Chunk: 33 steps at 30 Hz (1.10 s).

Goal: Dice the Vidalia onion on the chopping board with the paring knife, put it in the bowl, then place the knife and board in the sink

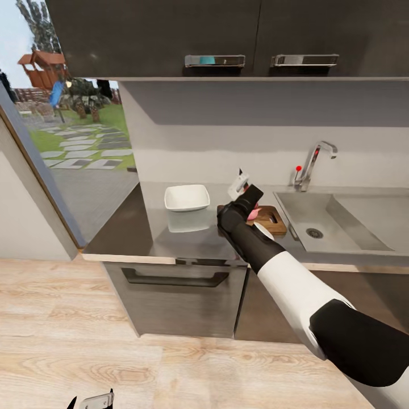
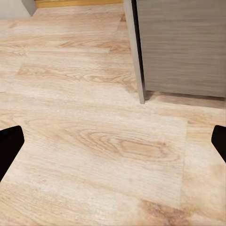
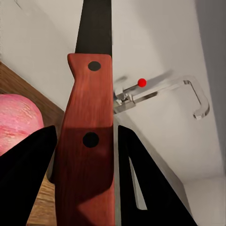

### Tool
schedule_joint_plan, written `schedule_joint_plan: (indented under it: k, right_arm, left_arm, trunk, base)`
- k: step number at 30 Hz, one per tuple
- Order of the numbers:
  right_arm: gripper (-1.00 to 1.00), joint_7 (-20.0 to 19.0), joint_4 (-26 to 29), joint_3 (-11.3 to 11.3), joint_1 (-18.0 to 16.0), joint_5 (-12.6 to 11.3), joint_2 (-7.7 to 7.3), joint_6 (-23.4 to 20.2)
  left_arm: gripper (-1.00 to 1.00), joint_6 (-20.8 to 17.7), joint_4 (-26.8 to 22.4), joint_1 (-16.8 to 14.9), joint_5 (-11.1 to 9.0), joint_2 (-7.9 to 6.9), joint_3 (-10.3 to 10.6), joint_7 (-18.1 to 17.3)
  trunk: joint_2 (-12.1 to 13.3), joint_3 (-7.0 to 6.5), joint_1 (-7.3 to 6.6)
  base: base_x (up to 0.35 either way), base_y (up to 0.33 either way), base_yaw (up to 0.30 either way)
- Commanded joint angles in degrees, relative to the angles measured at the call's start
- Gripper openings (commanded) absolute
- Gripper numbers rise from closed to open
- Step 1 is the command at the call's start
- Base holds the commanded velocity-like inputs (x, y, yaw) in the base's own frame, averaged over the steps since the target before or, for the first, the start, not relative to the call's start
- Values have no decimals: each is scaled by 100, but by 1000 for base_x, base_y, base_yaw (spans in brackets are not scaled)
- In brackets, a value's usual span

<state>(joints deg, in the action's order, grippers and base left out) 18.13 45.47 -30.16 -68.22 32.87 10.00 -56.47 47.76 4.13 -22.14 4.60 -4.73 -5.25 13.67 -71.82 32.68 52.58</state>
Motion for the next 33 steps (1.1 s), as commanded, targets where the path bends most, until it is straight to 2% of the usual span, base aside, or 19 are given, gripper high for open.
schedule_joint_plan:
  k: [1,4,10,17,21,27,33]
  right_arm:
    - [-100,50,-40,-16,-7,-31,0,-26]
    - [-100,83,-102,17,13,-3,0,9]
    - [-100,79,18,-178,24,147,0,127]
    - [-100,180,243,-404,28,393,0,192]
    - [-100,202,311,-533,27,522,0,191]
    - [-100,302,309,-725,27,684,0,186]
    - [-100,448,299,-918,28,673,0,173]
  left_arm:
    - [100,32,24,-9,50,-2,-46,12]
    - [100,-1,32,-9,54,27,-72,3]
    - [100,-194,39,-9,48,-1,-72,11]
    - [100,-421,24,-9,42,159,-83,-2]
    - [100,-551,30,-9,16,199,-91,-17]
    - [100,-744,35,-9,-167,214,-97,-30]
    - [100,-936,36,-9,-370,217,-98,-31]
  trunk:
    - [-4,5,0]
    - [-4,5,0]
    - [-4,5,0]
    - [-4,6,0]
    - [-4,20,0]
    - [-4,60,0]
    - [-4,104,0]
  base:
    - [0,0,0]
    - [0,0,0]
    - [0,0,0]
    - [0,0,1]
    - [-1,0,68]
    - [-100,-138,156]
    - [-152,-269,178]
